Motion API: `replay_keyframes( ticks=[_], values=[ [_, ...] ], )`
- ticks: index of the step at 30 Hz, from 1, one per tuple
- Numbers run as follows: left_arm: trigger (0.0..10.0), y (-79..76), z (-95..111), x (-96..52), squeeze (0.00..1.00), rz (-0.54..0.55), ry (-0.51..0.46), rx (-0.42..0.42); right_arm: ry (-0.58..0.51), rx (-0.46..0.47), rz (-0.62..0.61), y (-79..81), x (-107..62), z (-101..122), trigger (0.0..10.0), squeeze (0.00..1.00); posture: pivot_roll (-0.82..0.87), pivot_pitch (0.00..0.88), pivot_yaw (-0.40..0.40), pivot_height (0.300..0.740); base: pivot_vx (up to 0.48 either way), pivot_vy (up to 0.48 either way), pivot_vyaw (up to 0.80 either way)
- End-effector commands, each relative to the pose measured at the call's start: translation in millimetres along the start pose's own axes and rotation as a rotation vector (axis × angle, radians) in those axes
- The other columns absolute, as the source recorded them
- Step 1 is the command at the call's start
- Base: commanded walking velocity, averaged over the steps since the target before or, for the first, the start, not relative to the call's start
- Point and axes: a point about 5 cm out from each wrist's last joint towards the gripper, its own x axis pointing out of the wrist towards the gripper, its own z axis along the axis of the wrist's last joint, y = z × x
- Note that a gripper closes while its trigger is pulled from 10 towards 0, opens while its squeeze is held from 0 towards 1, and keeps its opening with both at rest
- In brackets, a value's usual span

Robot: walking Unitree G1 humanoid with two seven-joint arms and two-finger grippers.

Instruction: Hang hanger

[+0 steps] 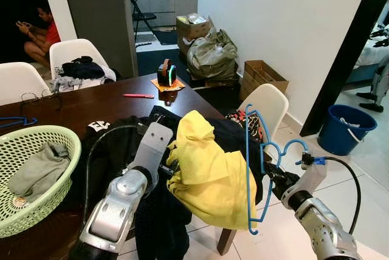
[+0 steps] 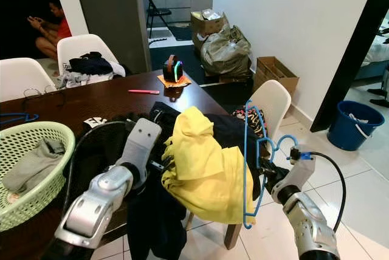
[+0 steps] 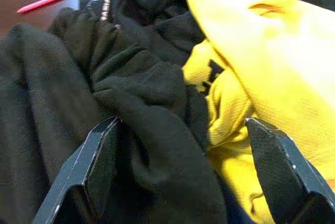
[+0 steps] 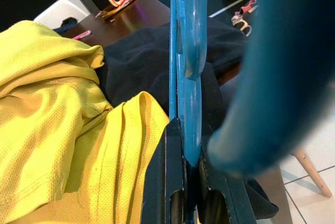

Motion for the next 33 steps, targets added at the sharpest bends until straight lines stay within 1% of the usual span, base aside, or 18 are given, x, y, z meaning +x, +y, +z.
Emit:
replay_keyframes(
  ticks=[1, 2, 4, 7, 8, 9, 12, 16, 19, 20, 22, 23, 31, 33],
  values=[
    [10.0, 1.8, -2.9, -3.5, 0.0, 0.023, 0.034, -0.01, 0.025, 0.0, -0.007, -1.7, 0.5, -2.7, 10.0, 0.0, 0.0, 0.0, -0.05, 0.74, 0.0, -0.48, 0.0],
    [10.0, 4.5, -3.4, -4.8, 0.0, 0.049, 0.042, 0.0, 0.026, 0.0, -0.008, -2.0, 0.5, -2.6, 10.0, 0.0, 0.0, 0.0, -0.049, 0.74, 0.0, 0.0, 0.0],
    [10.0, 6.4, -3.7, -5.7, 0.0, 0.066, 0.047, 0.007, 0.026, -0.001, -0.007, -2.1, 0.5, -2.5, 10.0, 0.0, 0.0, 0.0, -0.049, 0.74, 0.0, 0.0, 0.0],
    [10.0, 17.2, -6.2, -11.7, 0.0, 0.142, 0.067, 0.004, 0.026, -0.003, -0.008, -2.9, 0.7, -1.7, 10.0, 0.0, 0.01, 0.0, -0.051, 0.74, 0.0, 0.0, 0.0],
    [10.0, 17.2, -6.2, -11.7, 0.0, 0.142, 0.067, 0.004, 0.026, -0.003, -0.008, -2.9, 0.7, -1.7, 10.0, 0.0, 0.01, 0.0, -0.051, 0.74, 0.0, 0.0, 0.0],
    [10.0, 21.3, -9.0, -13.6, 0.0, 0.163, 0.08, 0.012, 0.027, -0.003, -0.008, -3.1, 0.8, -1.5, 10.0, 0.0, 0.01, 0.0, -0.052, 0.74, 0.0, 0.0, 0.0],
    [10.0, 24.4, -11.7, -14.7, 0.0, 0.176, 0.089, 0.018, 0.027, -0.004, -0.008, -3.1, 0.9, -1.5, 10.0, 0.0, 0.01, 0.0, -0.052, 0.74, 0.0, 0.0, 0.0],
    [10.0, 33.0, -18.1, -15.0, 0.0, 0.203, 0.113, 0.06, 0.028, -0.007, -0.004, -1.7, 1.5, -1.5, 10.0, 0.0, 0.01, 0.0, -0.056, 0.74, 0.0, 0.0, 0.0],
    [10.0, 34.4, -18.6, -14.4, 0.0, 0.207, 0.117, 0.072, 0.029, -0.009, -0.003, -1.7, 1.6, -1.4, 10.0, 0.0, 0.01, 0.0, -0.056, 0.74, 0.0, 0.0, 0.0],
    [9.0, 34.3, -20.3, -14.1, 0.0, 0.205, 0.124, 0.083, 0.028, -0.01, -0.004, -2.1, 1.5, -1.0, 10.0, 0.0, 0.0, 0.0, -0.055, 0.74, 0.0, 0.0, 0.0],
    [9.0, 34.0, -21.5, -14.1, 0.0, 0.203, 0.13, 0.091, 0.028, -0.011, -0.005, -2.5, 1.4, -0.7, 10.0, 0.0, 0.0, 0.0, -0.055, 0.74, 0.0, 0.0, 0.0],
    [0.0, 32.7, -23.9, -14.5, 0.0, 0.197, 0.139, 0.094, 0.028, -0.012, -0.008, -3.3, 1.2, -0.1, 10.0, 0.0, 0.0, 0.0, -0.055, 0.74, 0.0, 0.0, 0.0],
    [0.0, 29.5, -30.6, -17.0, 0.0, 0.185, 0.165, 0.108, 0.028, -0.015, -0.011, -4.7, 0.9, 0.9, 10.0, 0.0, 0.0, 0.0, -0.055, 0.74, 0.0, 0.0, 0.0],
    [0.0, 30.8, -26.5, -17.3, 0.0, 0.191, 0.152, 0.122, 0.028, -0.016, -0.009, -4.7, 2.0, 1.8, 10.0, 0.0, 0.0, 0.0, -0.059, 0.74, 0.0, 0.0, 0.0]
  ],
)
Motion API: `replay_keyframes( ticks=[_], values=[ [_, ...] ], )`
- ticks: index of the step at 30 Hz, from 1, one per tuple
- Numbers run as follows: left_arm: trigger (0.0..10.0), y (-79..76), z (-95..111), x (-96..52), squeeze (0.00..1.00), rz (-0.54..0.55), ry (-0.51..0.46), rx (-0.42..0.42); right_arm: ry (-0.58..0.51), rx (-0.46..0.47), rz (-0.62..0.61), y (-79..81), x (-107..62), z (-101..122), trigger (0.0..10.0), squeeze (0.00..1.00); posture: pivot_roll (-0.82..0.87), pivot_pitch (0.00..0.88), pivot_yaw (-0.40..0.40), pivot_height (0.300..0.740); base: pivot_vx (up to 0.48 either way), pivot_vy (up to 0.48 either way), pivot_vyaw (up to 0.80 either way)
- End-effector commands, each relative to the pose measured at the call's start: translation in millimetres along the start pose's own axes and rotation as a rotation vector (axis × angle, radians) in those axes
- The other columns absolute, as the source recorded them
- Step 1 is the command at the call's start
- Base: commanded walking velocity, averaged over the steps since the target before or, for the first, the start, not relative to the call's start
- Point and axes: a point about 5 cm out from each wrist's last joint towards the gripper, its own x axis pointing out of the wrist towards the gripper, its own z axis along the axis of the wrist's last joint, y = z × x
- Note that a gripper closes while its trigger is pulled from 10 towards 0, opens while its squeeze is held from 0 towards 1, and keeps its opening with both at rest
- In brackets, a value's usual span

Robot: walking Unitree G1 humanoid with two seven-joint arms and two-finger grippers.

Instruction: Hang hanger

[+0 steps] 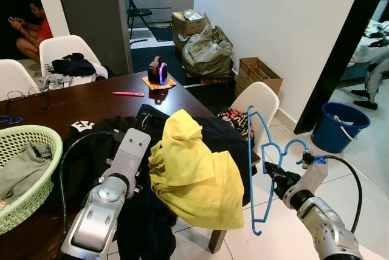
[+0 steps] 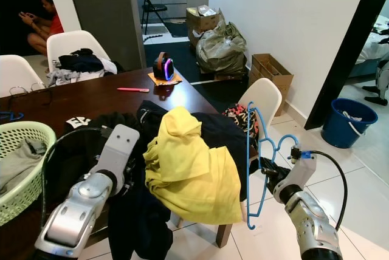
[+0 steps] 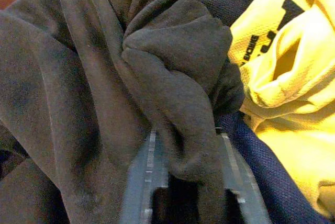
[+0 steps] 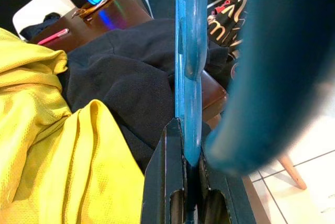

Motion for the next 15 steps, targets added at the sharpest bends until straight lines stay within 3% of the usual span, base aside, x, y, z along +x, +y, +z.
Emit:
replay_keyframes(
  ticks=[1, 6, 7, 8, 9, 11, 12, 14, 15],
  values=[
    [0.0, 2.3, -4.0, -0.7, 0.0, 0.007, 0.022, 0.024, 0.012, -0.002, -0.001, -0.6, 1.2, -0.1, 10.0, 0.0, 0.0, 0.0, -0.059, 0.74, 0.0, 0.0, 0.0],
    [0.0, 12.1, 13.3, 0.0, 0.0, 0.034, -0.055, 0.042, 0.011, -0.003, 0.002, -0.4, 2.5, 0.7, 10.0, 0.0, 0.0, 0.0, -0.064, 0.74, 0.0, 0.0, 0.0],
    [0.0, 28.5, 31.7, -0.3, 0.0, 0.085, -0.134, 0.065, 0.011, -0.004, 0.002, -0.4, 3.0, 1.2, 10.0, 0.0, 0.0, 0.0, -0.064, 0.74, 0.0, 0.0, 0.0],
    [0.0, 28.5, 31.7, -0.3, 0.0, 0.085, -0.134, 0.065, 0.011, -0.004, 0.002, -0.4, 3.0, 1.2, 10.0, 0.0, 0.0, 0.0, -0.064, 0.74, 0.0, 0.0, 0.0],
    [0.0, 41.7, 46.0, -1.6, 0.0, 0.127, -0.195, 0.083, 0.01, -0.004, 0.002, -0.4, 3.5, 1.4, 10.0, 0.0, 0.01, 0.0, -0.066, 0.74, 0.0, 0.0, 0.0],
    [0.0, 41.7, 46.0, -1.6, 0.0, 0.127, -0.195, 0.083, 0.01, -0.004, 0.002, -0.4, 3.5, 1.4, 10.0, 0.0, 0.01, 0.0, -0.066, 0.74, 0.0, 0.0, 0.0],
    [0.0, 56.8, 62.7, -4.3, 0.0, 0.172, -0.267, 0.102, 0.009, -0.004, 0.003, -0.4, 3.9, 1.8, 10.0, 0.0, 0.01, 0.0, -0.066, 0.74, 0.0, 0.0, 0.0],
    [0.0, 56.8, 62.7, -4.3, 0.0, 0.172, -0.267, 0.102, 0.009, -0.004, 0.003, -0.4, 3.9, 1.8, 10.0, 0.0, 0.01, 0.0, -0.066, 0.74, 0.0, 0.0, 0.0],
    [0.0, 87.6, 93.4, -13.1, 0.0, 0.284, -0.393, 0.147, 0.006, -0.002, 0.004, 0.3, 5.0, 2.6, 10.0, 0.0, 0.01, 0.0, -0.067, 0.74, 0.0, 0.0, 0.0]
  ],
)
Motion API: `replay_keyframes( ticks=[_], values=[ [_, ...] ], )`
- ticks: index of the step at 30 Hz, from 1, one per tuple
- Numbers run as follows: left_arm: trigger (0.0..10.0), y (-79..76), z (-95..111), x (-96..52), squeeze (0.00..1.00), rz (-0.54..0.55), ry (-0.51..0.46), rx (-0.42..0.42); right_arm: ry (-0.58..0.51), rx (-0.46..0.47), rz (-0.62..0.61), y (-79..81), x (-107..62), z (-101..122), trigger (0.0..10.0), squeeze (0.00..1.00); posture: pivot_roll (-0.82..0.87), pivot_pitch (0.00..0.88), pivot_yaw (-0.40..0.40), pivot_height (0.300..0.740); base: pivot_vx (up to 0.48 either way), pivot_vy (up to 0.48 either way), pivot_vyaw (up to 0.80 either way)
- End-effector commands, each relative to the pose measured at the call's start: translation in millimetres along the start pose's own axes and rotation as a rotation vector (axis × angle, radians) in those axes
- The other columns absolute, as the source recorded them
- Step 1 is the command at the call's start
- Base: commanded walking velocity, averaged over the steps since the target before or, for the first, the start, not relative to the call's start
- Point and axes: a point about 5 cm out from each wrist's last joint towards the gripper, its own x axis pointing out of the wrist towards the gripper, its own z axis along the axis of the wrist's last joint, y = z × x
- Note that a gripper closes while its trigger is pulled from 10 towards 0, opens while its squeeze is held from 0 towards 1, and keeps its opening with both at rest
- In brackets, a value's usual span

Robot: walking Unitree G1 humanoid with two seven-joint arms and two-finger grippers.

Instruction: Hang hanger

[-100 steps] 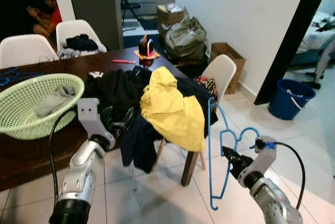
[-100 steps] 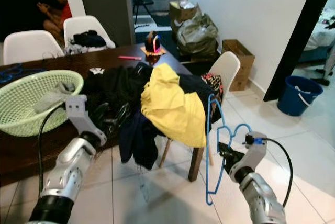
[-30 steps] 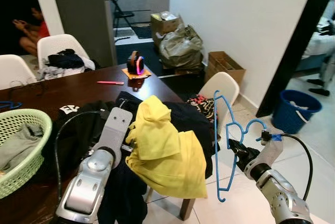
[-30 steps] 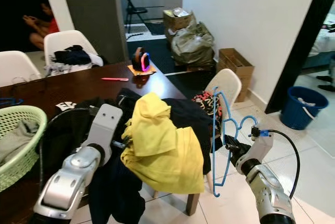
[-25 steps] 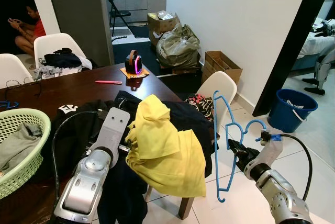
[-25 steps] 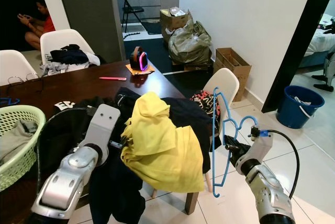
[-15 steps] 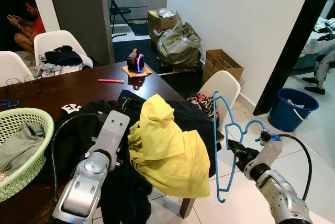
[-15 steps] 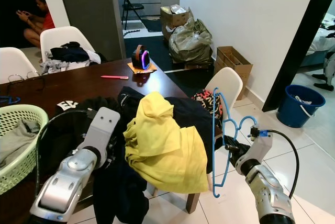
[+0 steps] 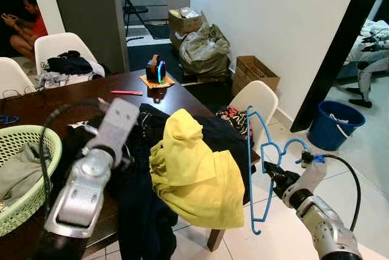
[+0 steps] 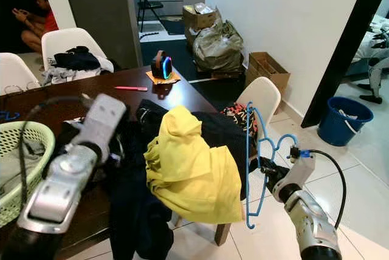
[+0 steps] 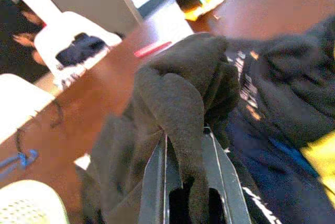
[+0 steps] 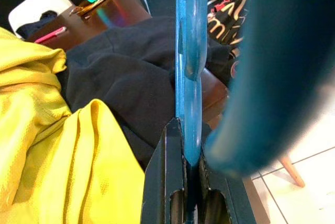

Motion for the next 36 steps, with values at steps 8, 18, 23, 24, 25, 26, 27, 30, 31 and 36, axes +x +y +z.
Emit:
replay_keyframes(
  ticks=[8, 18, 23, 24, 25, 26, 27, 30, 31, 36],
  values=[
    [0.0, 98.7, 109.3, -8.1, 0.0, 0.338, -0.505, 0.117, -0.008, 0.006, -0.003, 0.4, 3.5, 1.9, 10.0, 0.0, 0.01, 0.0, -0.064, 0.74, 0.0, 0.0, 0.0],
    [0.0, 138.4, 180.2, -26.7, 0.0, 0.545, -0.795, 0.158, -0.027, 0.023, -0.016, -1.5, 2.5, 2.9, 10.0, 0.0, 0.01, 0.0, -0.062, 0.74, 0.0, 0.0, 0.0],
    [0.0, 126.5, 198.2, -19.4, 0.0, 0.348, -0.905, -0.035, -0.034, 0.027, -0.019, -1.1, 3.6, 3.6, 10.0, 0.0, 0.01, 0.0, -0.06, 0.74, 0.0, 0.0, 0.0],
    [0.0, 114.2, 204.3, -17.3, 0.0, 0.197, -0.951, -0.167, -0.036, 0.029, -0.02, -1.1, 3.8, 3.8, 10.0, 0.0, 0.01, 0.0, -0.06, 0.74, 0.0, 0.0, 0.0],
    [0.0, 114.2, 204.3, -17.3, 0.0, 0.197, -0.951, -0.167, -0.036, 0.029, -0.02, -1.1, 3.8, 3.8, 10.0, 0.0, 0.01, 0.0, -0.06, 0.74, 0.0, 0.0, 0.0],
    [0.0, 98.0, 211.1, -19.6, 0.0, 0.001, -1.01, -0.319, -0.039, 0.03, -0.022, -1.1, 3.6, 3.8, 10.0, 0.0, 0.01, 0.0, -0.06, 0.74, 0.0, 0.0, 0.0],
    [0.0, 98.0, 211.1, -19.6, 0.0, 0.001, -1.01, -0.319, -0.039, 0.03, -0.022, -1.1, 3.6, 3.8, 10.0, 0.0, 0.01, 0.0, -0.06, 0.74, 0.0, 0.0, 0.0],
    [0.0, 75.9, 220.0, -31.4, 0.0, -0.338, -1.099, -0.557, -0.042, 0.032, -0.024, -1.8, 2.7, 4.0, 10.0, 0.0, 0.01, 0.0, -0.061, 0.74, 0.0, 0.0, 0.0],
    [0.0, 69.9, 222.3, -37.5, 0.0, -0.454, -1.13, -0.628, -0.043, 0.032, -0.025, -2.1, 2.3, 4.1, 10.0, 0.0, 0.01, 0.0, -0.061, 0.74, 0.0, 0.0, 0.0],
    [0.0, 63.8, 221.5, -44.6, 0.0, -0.61, -1.163, -0.73, -0.042, 0.033, -0.027, -2.8, 2.2, 4.4, 10.0, 0.0, 0.02, 0.0, -0.064, 0.74, 0.0, 0.0, 0.0]
  ],
)
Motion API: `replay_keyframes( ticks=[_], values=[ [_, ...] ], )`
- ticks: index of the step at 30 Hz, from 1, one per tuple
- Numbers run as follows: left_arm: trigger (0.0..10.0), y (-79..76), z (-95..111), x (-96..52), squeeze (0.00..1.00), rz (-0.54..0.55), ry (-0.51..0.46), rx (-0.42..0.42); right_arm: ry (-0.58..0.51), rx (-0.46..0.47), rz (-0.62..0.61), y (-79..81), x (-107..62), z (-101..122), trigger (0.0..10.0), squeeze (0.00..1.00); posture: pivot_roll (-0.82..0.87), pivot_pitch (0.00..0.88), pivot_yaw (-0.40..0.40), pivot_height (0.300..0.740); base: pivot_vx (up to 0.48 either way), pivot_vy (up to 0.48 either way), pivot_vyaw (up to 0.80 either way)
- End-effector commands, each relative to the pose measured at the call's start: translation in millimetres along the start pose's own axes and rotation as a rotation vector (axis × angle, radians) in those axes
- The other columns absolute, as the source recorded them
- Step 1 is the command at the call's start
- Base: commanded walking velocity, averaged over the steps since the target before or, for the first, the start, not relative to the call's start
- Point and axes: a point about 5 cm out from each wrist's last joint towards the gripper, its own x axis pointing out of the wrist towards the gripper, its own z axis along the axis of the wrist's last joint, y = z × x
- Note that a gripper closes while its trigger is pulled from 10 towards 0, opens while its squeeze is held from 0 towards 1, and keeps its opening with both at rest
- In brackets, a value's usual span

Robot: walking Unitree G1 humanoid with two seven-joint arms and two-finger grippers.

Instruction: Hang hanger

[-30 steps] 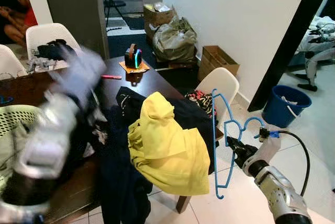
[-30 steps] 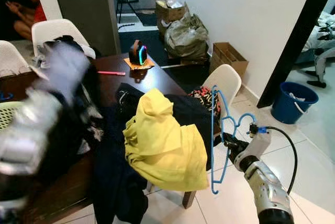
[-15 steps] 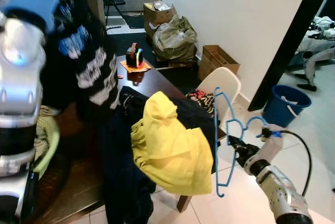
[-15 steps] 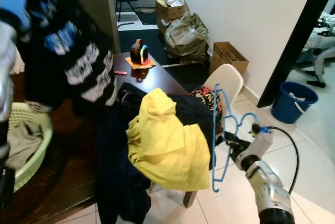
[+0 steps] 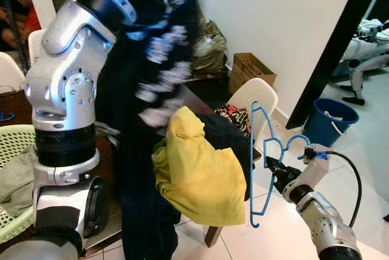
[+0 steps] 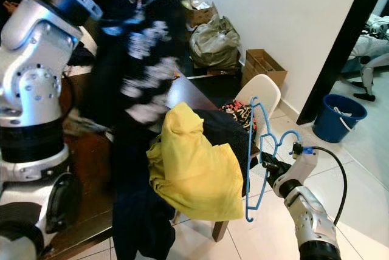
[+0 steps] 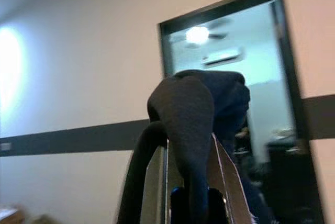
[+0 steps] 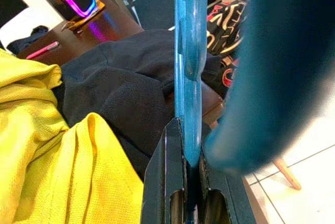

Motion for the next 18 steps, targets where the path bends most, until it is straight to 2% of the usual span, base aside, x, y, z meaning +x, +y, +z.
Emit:
replay_keyframes(
  ticks=[1, 3, 5, 6, 7, 8, 9, 10, 12, 15, 16, 17, 18],
  values=[
    [0.0, -7.6, 8.9, -1.4, 0.0, -0.064, -0.063, -0.082, -0.002, 0.006, -0.006, -1.2, -0.9, -1.2, 10.0, 0.0, 0.02, 0.0, -0.064, 0.74, 0.0, 0.0, 0.0],
    [0.0, -6.3, -7.2, -19.1, 0.0, -0.111, -0.017, -0.216, 0.005, 0.006, -0.003, 0.3, 0.0, -3.2, 10.0, 0.0, 0.01, 0.0, -0.062, 0.74, 0.0, 0.0, 0.0],
    [0.0, -6.3, -7.2, -19.1, 0.0, -0.111, -0.017, -0.216, 0.005, 0.006, -0.003, 0.3, 0.0, -3.2, 10.0, 0.0, 0.01, 0.0, -0.062, 0.74, 0.0, 0.0, 0.0],
    [0.0, -2.8, -14.4, -30.3, 0.0, -0.112, 0.012, -0.252, 0.008, 0.006, -0.001, 1.1, 0.1, -4.2, 10.0, 0.0, 0.01, 0.0, -0.061, 0.74, 0.0, 0.0, 0.0],
    [0.0, -2.8, -14.4, -30.3, 0.0, -0.112, 0.012, -0.252, 0.008, 0.006, -0.001, 1.1, 0.1, -4.2, 10.0, 0.0, 0.01, 0.0, -0.061, 0.74, 0.0, 0.0, 0.0],
    [0.0, 3.5, -21.5, -44.3, 0.0, -0.092, 0.065, -0.254, 0.011, 0.005, 0.0, 1.3, -0.6, -4.9, 10.0, 0.0, 0.01, 0.0, -0.061, 0.74, 0.0, 0.0, 0.0],
    [0.0, 3.5, -21.5, -44.3, 0.0, -0.092, 0.065, -0.254, 0.011, 0.005, 0.0, 1.3, -0.6, -4.9, 10.0, 0.0, 0.01, 0.0, -0.061, 0.74, 0.0, 0.0, 0.0],
    [0.0, 11.0, -29.7, -61.5, 0.0, -0.057, 0.142, -0.229, 0.014, 0.004, -0.001, 0.0, -1.9, -5.2, 10.0, 0.0, 0.01, 0.0, -0.059, 0.74, 0.0, 0.0, 0.0],
    [0.0, 11.0, -29.7, -61.5, 0.0, -0.057, 0.142, -0.229, 0.014, 0.004, -0.001, 0.0, -1.9, -5.2, 10.0, 0.0, 0.01, 0.0, -0.059, 0.74, 0.0, 0.0, 0.0],
    [0.0, 31.3, -63.7, -123.5, 0.0, 0.079, 0.48, -0.109, 0.023, -0.001, -0.006, -3.2, -5.3, -6.7, 10.0, 0.0, 0.01, 0.0, -0.057, 0.74, 0.0, 0.0, 0.0],
    [0.0, 34.4, -71.2, -137.1, 0.0, 0.102, 0.554, -0.092, 0.025, -0.002, -0.006, -3.2, -5.6, -7.3, 10.0, 0.0, 0.01, 0.0, -0.057, 0.74, 0.0, 0.0, 0.0],
    [0.0, 34.4, -71.2, -137.1, 0.0, 0.102, 0.554, -0.092, 0.025, -0.002, -0.006, -3.2, -5.6, -7.3, 10.0, 0.0, 0.01, 0.0, -0.057, 0.74, 0.0, 0.0, 0.0],
    [0.0, 35.1, -81.3, -151.9, 0.0, 0.108, 0.641, -0.057, 0.029, -0.003, -0.004, -2.8, -5.6, -8.3, 10.0, 0.0, 0.01, 0.0, -0.058, 0.74, 0.0, 0.0, 0.0]
  ],
)
